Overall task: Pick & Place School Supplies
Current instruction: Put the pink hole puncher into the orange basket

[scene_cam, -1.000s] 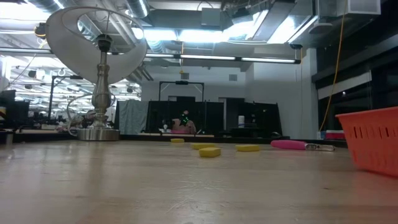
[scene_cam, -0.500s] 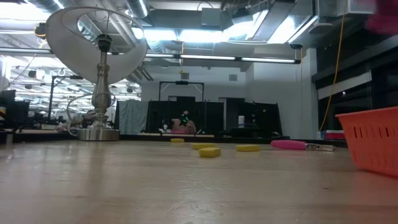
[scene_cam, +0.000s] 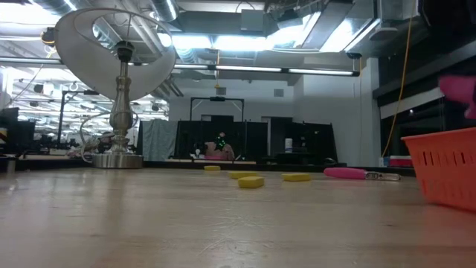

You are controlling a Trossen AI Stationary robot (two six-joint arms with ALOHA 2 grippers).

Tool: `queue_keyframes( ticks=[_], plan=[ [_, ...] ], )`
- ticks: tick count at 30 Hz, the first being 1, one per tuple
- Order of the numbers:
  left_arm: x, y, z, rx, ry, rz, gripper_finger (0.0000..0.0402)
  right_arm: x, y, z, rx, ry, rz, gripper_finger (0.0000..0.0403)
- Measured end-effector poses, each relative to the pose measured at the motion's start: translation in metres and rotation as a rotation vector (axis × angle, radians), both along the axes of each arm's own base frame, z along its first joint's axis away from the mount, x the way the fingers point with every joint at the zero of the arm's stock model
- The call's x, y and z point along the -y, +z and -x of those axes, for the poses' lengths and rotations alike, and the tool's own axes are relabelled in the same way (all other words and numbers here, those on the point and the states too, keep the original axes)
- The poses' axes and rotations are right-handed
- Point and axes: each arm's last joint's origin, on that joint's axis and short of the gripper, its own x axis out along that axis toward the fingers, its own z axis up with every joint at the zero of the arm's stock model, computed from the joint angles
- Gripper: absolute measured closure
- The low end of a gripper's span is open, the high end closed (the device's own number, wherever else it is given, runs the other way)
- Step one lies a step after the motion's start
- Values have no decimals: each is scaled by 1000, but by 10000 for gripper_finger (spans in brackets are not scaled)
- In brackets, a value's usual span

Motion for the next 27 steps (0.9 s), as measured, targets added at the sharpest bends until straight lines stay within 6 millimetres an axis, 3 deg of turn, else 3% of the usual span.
queue_keyframes(
  ticks=[7, 13, 17, 22, 25, 27],
  plan=[
    [0, 0, 0, 3, -2, 11, 258, 4, -22, 7, -41, 13, -53, 346],
    [1, 1, 1, 10, -7, 19, 258, 2, -23, 8, -22, -4, -60, 202],
    [1, 1, 1, 9, -7, 18, 258, -1, -13, 2, 59, -30, -32, 148],
    [1, 1, 1, 5, -2, -2, 258, 0, 22, -9, 229, -100, 28, 148],
    [0, 1, 1, -6, 35, -26, 258, 20, 42, -12, 189, -155, 147, 166],
    [-1, 0, 1, -16, 62, -46, 258, 44, 49, -12, 87, -205, 234, 179]
  ],
)
